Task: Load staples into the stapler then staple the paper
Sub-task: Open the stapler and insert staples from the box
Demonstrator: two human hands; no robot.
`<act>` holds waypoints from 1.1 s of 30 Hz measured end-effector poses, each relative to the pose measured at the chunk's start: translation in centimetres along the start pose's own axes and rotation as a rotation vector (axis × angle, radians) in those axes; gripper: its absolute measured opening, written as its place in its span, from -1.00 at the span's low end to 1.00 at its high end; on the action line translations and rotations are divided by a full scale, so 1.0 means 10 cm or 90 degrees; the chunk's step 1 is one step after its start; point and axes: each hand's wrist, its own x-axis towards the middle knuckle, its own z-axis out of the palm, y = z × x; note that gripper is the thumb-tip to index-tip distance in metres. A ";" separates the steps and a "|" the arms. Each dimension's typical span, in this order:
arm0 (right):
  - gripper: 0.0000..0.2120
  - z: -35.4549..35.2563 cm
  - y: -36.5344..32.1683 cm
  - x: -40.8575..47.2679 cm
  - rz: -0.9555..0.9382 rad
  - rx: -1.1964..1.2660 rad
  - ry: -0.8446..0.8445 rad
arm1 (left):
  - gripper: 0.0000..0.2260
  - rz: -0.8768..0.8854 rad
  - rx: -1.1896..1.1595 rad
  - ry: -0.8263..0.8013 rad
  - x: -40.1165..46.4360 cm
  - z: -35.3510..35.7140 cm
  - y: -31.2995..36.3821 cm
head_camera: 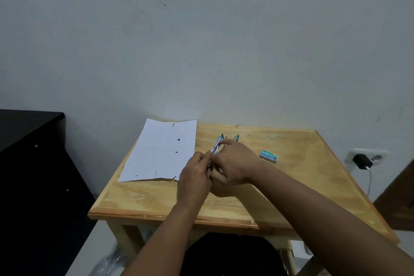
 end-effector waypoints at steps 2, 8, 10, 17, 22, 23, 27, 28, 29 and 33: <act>-0.73 0.01 0.00 0.01 -0.012 -0.030 0.002 | -0.57 0.006 0.004 0.003 0.00 0.00 0.00; -0.69 0.01 0.04 0.03 -0.036 -0.023 0.014 | -0.56 0.026 0.007 0.013 -0.01 -0.01 0.00; -0.71 0.00 0.07 0.02 -0.051 -0.007 0.028 | -0.56 0.025 0.005 0.016 -0.01 -0.01 0.01; -0.70 0.00 0.18 -0.04 -0.068 0.011 0.065 | -0.62 0.043 0.003 0.016 -0.02 -0.01 0.02; -0.76 -0.03 0.21 -0.06 -0.101 0.005 0.058 | -0.65 0.036 0.003 0.013 -0.02 -0.01 0.03; -0.76 -0.02 0.20 -0.06 -0.098 0.011 0.065 | -0.64 0.032 0.000 0.013 -0.01 -0.01 0.03; -0.72 0.05 0.18 -0.05 -0.062 0.005 0.072 | -0.63 0.031 -0.003 0.013 -0.01 -0.02 0.05; -0.71 0.06 0.18 -0.05 -0.055 0.003 0.074 | -0.63 0.034 -0.004 0.013 -0.01 -0.03 0.05; -0.71 0.06 0.17 -0.05 -0.053 0.002 0.077 | -0.63 0.036 -0.005 0.013 -0.01 -0.03 0.05; -0.74 0.02 0.17 -0.05 -0.073 0.022 0.112 | -0.63 0.042 -0.013 0.021 -0.02 -0.03 0.03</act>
